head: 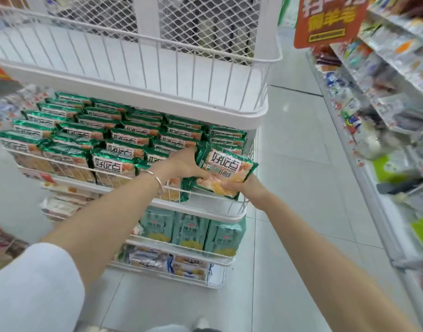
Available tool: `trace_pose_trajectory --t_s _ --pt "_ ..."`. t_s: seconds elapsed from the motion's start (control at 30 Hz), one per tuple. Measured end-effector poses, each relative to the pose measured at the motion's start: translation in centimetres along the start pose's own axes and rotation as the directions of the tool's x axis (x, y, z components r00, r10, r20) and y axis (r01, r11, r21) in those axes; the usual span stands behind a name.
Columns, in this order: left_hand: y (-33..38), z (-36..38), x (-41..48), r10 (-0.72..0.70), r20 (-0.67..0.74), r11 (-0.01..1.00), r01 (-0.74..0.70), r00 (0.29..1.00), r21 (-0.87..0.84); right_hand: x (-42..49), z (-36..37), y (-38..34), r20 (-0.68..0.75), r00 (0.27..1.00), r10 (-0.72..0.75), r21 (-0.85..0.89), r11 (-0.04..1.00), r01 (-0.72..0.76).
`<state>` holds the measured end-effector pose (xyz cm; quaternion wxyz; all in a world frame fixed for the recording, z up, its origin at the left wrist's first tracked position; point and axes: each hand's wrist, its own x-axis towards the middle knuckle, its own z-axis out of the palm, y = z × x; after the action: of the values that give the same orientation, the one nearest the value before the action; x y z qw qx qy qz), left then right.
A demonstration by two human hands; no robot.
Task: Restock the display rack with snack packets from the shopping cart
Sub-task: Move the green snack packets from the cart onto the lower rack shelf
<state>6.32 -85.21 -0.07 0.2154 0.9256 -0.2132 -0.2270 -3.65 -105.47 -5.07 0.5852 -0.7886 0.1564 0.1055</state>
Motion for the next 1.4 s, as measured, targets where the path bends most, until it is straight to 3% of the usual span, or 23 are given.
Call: trace_pose_trajectory --t_s 0.1,0.17,0.23,0.3,0.37,0.47,0.57,0.67,0.77,0.9,1.0,1.1,1.2,1.3,1.4 --pt "-0.3 1.1 0.4 0.003 -0.013 0.993 -0.002 1.000 0.120 0.2 0.5 0.4 -0.044 0.998 -0.038 -0.107 0.994 0.033" --pt "-0.8 1.1 0.8 0.038 -0.012 0.995 -0.036 0.999 0.089 0.2 0.5 0.0 0.011 0.999 -0.042 -0.129 0.991 0.043" --pt "-1.1 0.2 0.7 0.090 0.007 0.993 -0.089 0.996 -0.077 -0.4 0.2 -1.0 0.047 0.999 -0.019 -0.042 0.999 0.021" --pt "-1.2 -0.5 0.3 0.155 0.005 0.971 -0.152 0.988 -0.183 -0.4 -0.2 -1.3 -0.047 0.995 0.086 0.184 0.980 -0.076" --pt "-0.8 -0.3 0.4 0.177 0.006 0.976 -0.174 0.984 -0.130 -0.1 -0.5 -1.1 -0.137 0.984 0.116 0.282 0.957 -0.073" --pt "-0.4 1.0 0.7 0.183 -0.061 0.983 -0.181 0.981 0.029 -0.1 -0.6 -0.8 -0.162 0.981 0.104 0.301 0.952 -0.051" --pt "-1.5 2.4 0.9 0.209 -0.056 0.958 -0.193 0.976 0.214 -0.7 1.0 -0.9 -0.176 0.983 0.051 0.193 0.981 -0.016" --pt "-2.9 3.1 1.5 0.217 -0.016 0.906 -0.195 0.976 0.375 -1.1 3.4 -0.7 -0.180 0.981 -0.066 -0.065 0.996 0.055" --pt "-2.3 2.5 1.5 0.158 0.081 0.927 -0.176 0.984 0.331 -1.0 3.6 0.0 -0.206 0.974 -0.094 -0.106 0.992 0.073" --pt "-2.4 2.1 1.2 0.256 -0.096 0.886 -0.195 0.962 0.420 -0.8 4.3 -0.1 -0.170 0.984 -0.061 -0.122 0.992 0.040" --pt "-3.5 2.4 1.7 0.270 -0.007 0.864 -0.239 0.963 0.444 0.6 5.4 0.0 -0.203 0.979 0.024 -0.090 0.995 -0.043" --pt "-3.6 3.0 2.0 0.324 0.009 0.802 -0.280 0.946 0.527 0.6 4.5 1.2 -0.142 0.987 -0.074 -0.335 0.942 0.022" --pt "-4.0 3.9 1.8 0.374 0.011 0.722 -0.298 0.927 0.624 0.5 3.6 1.9 -0.038 0.997 -0.073 -0.484 0.874 0.045" --pt "-4.9 4.3 1.7 0.314 0.017 0.692 -0.242 0.949 0.680 1.7 4.2 1.6 -0.046 0.998 -0.042 -0.549 0.836 0.010" --pt "-4.7 3.8 1.9 0.276 0.040 0.703 -0.230 0.960 0.673 1.9 4.5 1.3 -0.054 0.998 -0.021 -0.499 0.866 -0.009"
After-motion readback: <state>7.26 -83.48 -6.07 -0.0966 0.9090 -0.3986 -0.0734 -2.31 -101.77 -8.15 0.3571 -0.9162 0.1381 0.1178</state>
